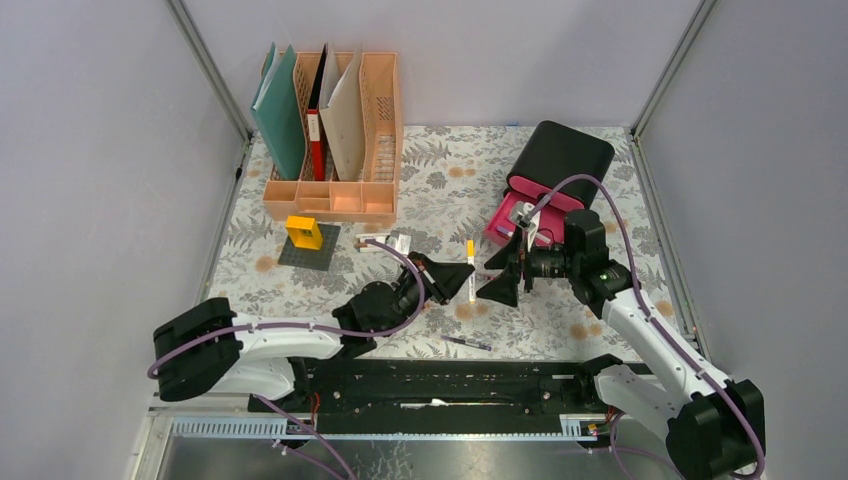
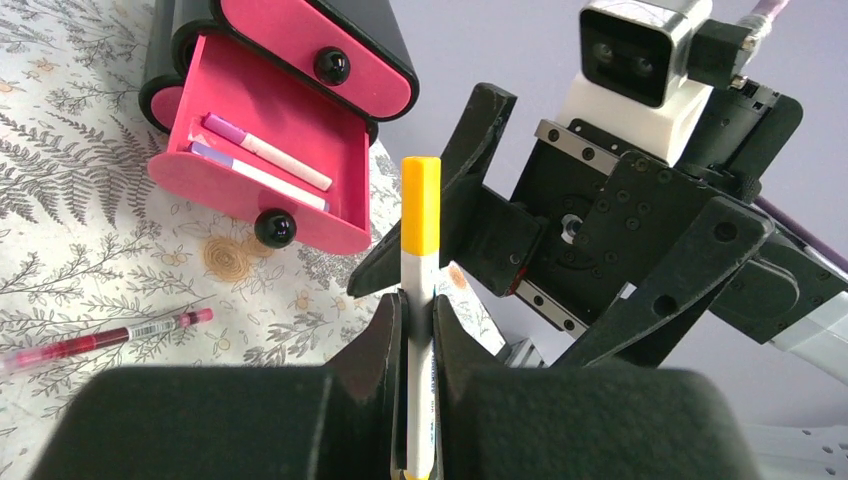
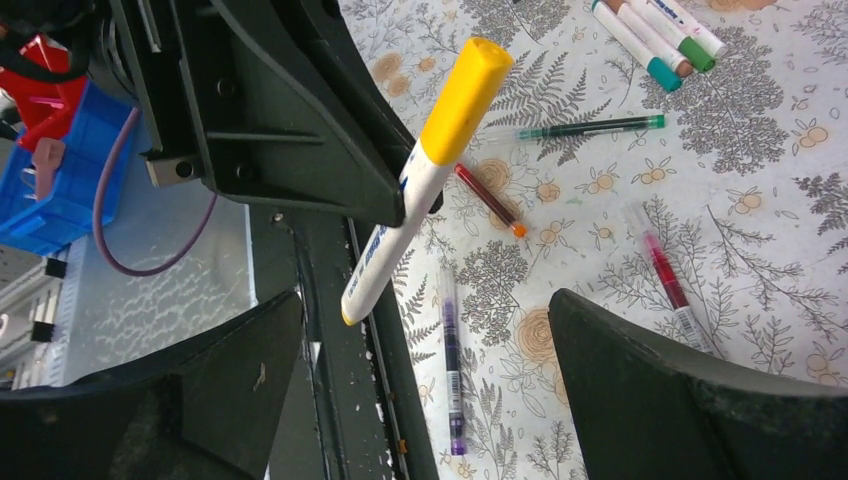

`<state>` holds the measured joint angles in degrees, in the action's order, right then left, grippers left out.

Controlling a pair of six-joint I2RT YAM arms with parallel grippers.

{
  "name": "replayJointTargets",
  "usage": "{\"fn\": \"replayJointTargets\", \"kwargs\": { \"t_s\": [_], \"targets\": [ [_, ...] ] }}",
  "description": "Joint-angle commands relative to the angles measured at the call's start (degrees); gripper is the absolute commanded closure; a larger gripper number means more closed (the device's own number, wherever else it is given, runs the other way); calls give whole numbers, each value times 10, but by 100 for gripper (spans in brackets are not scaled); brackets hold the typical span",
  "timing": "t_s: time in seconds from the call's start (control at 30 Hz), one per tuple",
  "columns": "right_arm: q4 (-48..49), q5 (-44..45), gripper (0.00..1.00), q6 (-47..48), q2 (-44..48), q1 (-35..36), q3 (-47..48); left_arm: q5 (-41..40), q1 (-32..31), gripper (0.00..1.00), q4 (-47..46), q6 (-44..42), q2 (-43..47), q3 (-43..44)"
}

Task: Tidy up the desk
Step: Place the stationery in the drawer.

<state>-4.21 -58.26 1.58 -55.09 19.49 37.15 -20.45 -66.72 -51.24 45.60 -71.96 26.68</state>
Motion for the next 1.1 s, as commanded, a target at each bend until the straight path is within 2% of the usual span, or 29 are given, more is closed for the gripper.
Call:
{"fn": "replayJointTargets", "kwargs": {
  "t_s": [0.0, 0.3, 0.43, 0.5, 0.8, 0.83, 0.93, 1.07],
  "targets": [
    [80, -25, 0, -69, -9, -1, -8, -29, -9, 100, -66, -17, -17, 29],
    [113, -46, 1, -112, -33, -2, -12, -46, -20, 100, -95, -31, -40, 45],
    [127, -55, 8, -125, -38, -2, -15, -50, -23, 100, -108, -34, -51, 51],
    [129, -59, 16, -128, -43, -2, -15, -49, -24, 100, -111, -35, -56, 54],
    [126, -76, 77, -136, -55, -2, -6, -49, -27, 100, -114, -48, -63, 65],
    [120, -76, 82, -132, -56, -2, -4, -48, -27, 97, -112, -49, -62, 65],
    [96, -74, 95, -113, -56, -1, 8, -46, -28, 74, -98, -51, -53, 65],
    [51, -63, 100, -65, -50, -2, 25, -46, -27, 45, -46, -51, -23, 61]
  ]
}}
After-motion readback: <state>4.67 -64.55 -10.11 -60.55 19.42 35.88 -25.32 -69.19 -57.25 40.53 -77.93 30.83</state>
